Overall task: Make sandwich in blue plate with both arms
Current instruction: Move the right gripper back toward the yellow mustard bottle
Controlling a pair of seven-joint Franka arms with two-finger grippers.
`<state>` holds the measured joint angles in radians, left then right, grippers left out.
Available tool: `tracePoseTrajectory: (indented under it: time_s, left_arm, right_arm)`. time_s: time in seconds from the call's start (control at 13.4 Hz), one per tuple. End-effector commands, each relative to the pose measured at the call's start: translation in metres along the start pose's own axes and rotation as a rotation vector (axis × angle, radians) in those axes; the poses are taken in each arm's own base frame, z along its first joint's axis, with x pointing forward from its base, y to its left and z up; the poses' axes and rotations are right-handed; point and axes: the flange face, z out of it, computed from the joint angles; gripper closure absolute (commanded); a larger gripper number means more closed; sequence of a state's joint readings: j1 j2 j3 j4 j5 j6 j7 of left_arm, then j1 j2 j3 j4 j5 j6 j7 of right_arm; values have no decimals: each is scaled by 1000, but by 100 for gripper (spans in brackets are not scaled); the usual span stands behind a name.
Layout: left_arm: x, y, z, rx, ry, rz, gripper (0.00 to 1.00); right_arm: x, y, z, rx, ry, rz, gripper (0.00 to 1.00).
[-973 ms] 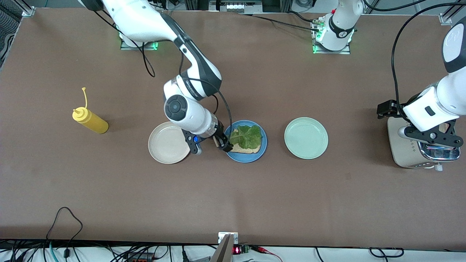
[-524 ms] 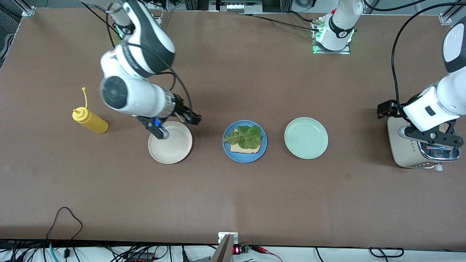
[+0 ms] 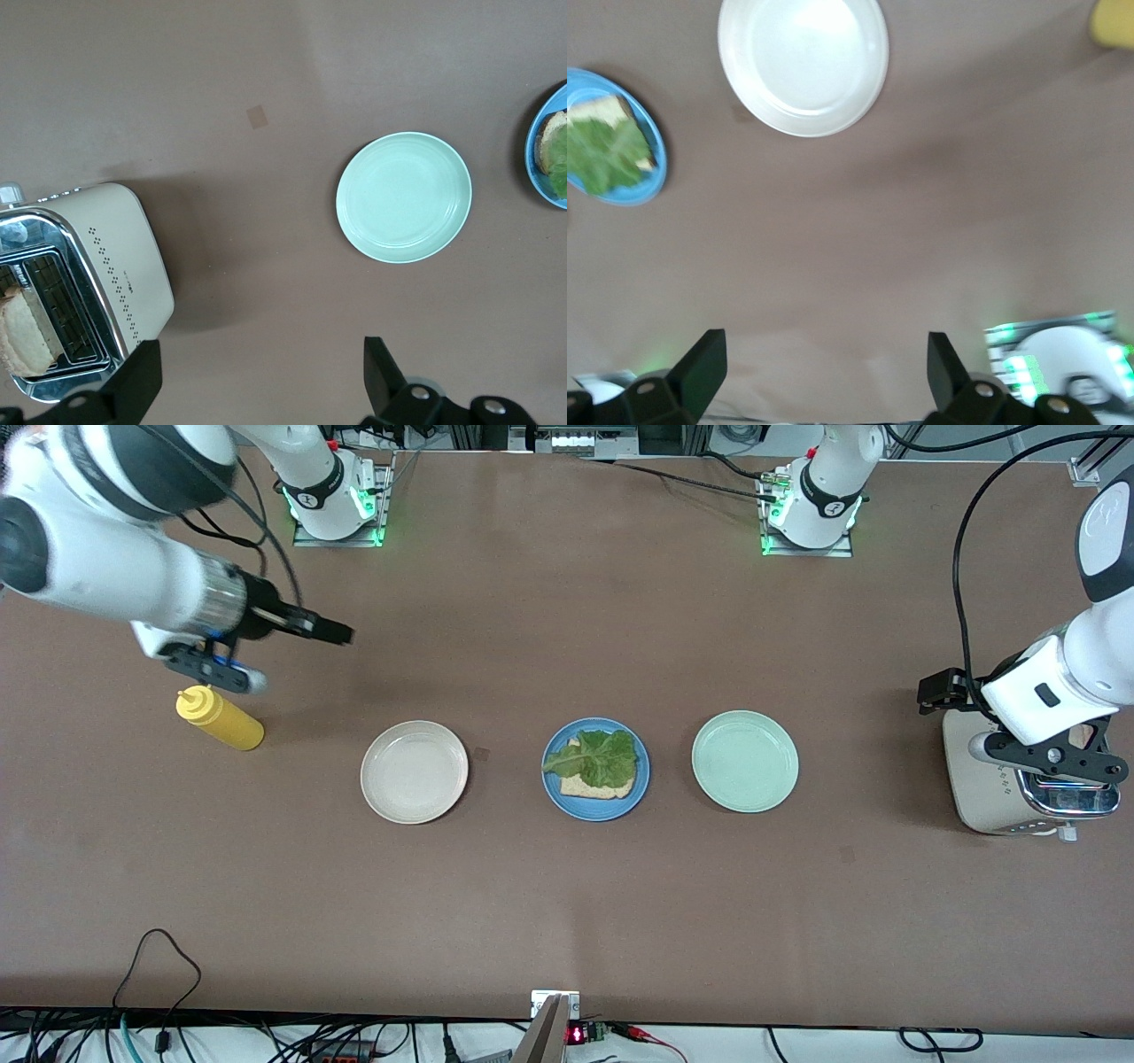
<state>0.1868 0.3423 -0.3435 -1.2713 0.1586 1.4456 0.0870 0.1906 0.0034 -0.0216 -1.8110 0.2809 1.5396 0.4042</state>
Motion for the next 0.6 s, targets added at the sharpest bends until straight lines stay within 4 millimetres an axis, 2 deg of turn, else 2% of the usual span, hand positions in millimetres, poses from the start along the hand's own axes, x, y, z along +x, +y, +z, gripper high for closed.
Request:
tracePoseTrajectory:
  time_s: [0.0, 0.15, 0.3, 0.52]
  left_arm:
    - [1, -2, -6, -17, 5, -5, 0]
    - [1, -2, -6, -17, 5, -4, 0]
    - [1, -2, -6, -17, 5, -4, 0]
    - [1, -2, -6, -17, 5, -5, 0]
  right_arm:
    - [-23, 48, -14, -47, 35, -175, 0]
    - [-23, 82, -26, -65, 41, -287, 0]
    - [-18, 121, -29, -74, 47, -385, 0]
    - [0, 187, -31, -99, 64, -518, 0]
